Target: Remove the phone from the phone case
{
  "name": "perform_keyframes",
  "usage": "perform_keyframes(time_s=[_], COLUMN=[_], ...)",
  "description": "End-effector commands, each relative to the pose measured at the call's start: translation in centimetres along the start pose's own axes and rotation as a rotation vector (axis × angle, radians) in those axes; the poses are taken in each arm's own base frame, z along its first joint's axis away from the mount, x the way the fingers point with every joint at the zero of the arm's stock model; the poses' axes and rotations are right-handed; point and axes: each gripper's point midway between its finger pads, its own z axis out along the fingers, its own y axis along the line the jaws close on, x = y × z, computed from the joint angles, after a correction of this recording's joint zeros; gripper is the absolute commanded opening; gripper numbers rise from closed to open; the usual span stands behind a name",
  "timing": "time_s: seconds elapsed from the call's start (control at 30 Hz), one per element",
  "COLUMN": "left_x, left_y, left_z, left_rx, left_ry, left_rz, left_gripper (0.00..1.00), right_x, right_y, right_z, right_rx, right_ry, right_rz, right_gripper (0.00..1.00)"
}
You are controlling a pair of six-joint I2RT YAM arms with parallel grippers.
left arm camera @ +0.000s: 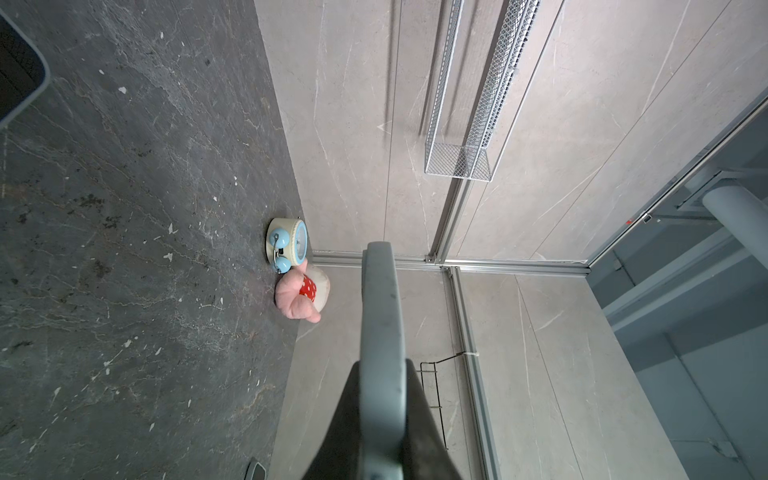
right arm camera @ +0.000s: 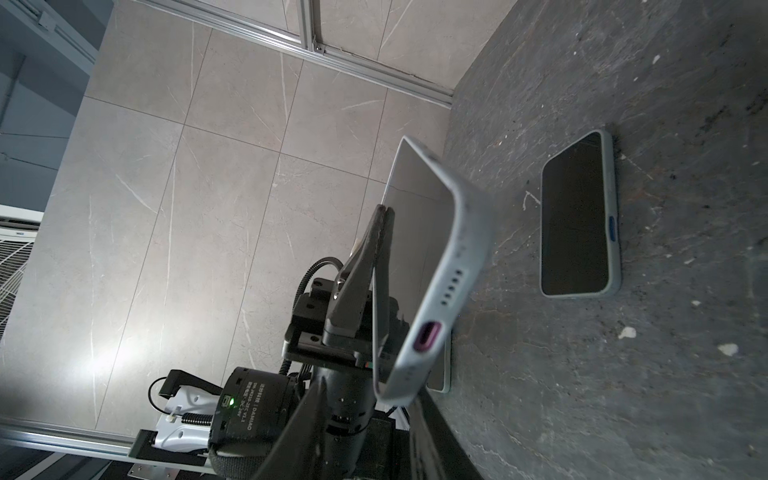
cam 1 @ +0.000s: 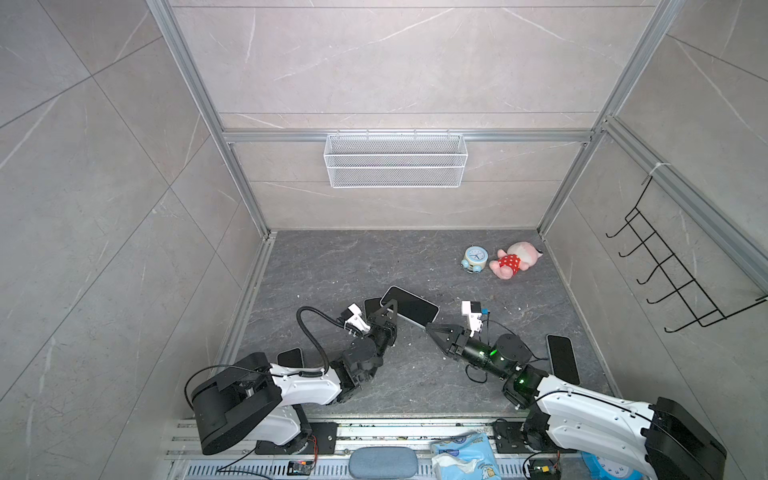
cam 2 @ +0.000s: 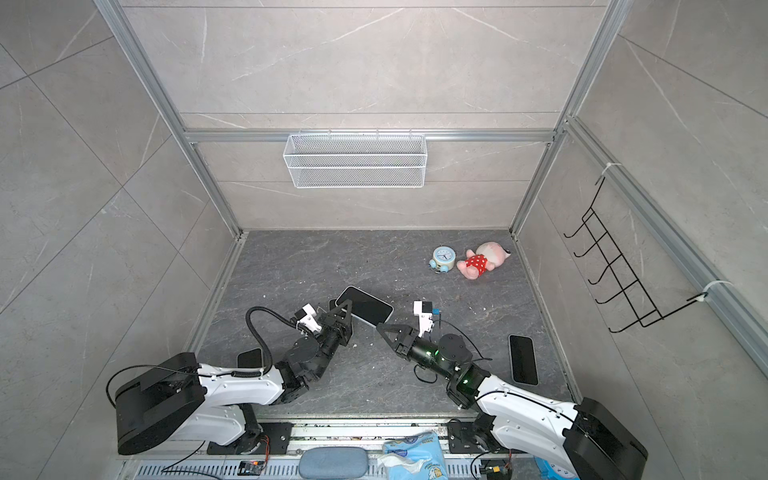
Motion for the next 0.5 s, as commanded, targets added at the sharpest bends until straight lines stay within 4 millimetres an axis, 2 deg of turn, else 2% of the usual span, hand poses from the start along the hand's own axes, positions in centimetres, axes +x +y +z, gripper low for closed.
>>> perform_keyframes(time_s=[0.0,0.23,0.47], left_x=[-0.15,-0.28,-0.10], left_y=[-2.90,-2.69,-2.21], left_z=[-0.28,-0.82,-0.72], left_rx=[0.074,0.050,0.056], left_ry=[-0.021,-0.031,-0.030], left_rz=[-0.061,-0.039,-0.055], left_gripper=[0.00,0.00,0.00], right_x=[-0.19,-0.13,0.16], right_y=[0.29,-0.59,-0.37], right_z=[-0.18,-0.09,0.20], right_rx=[-0.030,-0.019,-0.048], right_ry=[-0.026,-0.033,-0.027], right_rz=[-0.019,-0.002,0.012], right_gripper=[0.33,0.27,0.21])
